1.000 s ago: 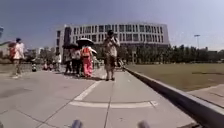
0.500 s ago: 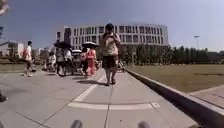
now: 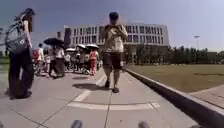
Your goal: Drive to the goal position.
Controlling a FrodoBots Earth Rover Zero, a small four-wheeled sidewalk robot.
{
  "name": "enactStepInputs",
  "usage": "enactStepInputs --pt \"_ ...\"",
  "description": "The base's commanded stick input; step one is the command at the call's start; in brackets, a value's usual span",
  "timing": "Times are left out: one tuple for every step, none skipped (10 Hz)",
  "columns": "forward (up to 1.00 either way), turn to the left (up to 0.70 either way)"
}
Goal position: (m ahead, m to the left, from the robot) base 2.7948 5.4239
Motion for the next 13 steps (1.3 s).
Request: enactStepInputs --pt "0.05 0.0" --pt "0.05 0.0" --pt "0.05 0.0" --pt "0.05 0.0" --pt "0.06 0.0" --pt "0.06 0.0" --pt "0.06 0.0" --pt "0.06 0.0" --pt "0.05 0.0" --pt "0.05 0.0" --pt "0.06 0.0" --pt "0.06 0.0" --pt "0.05 0.0"
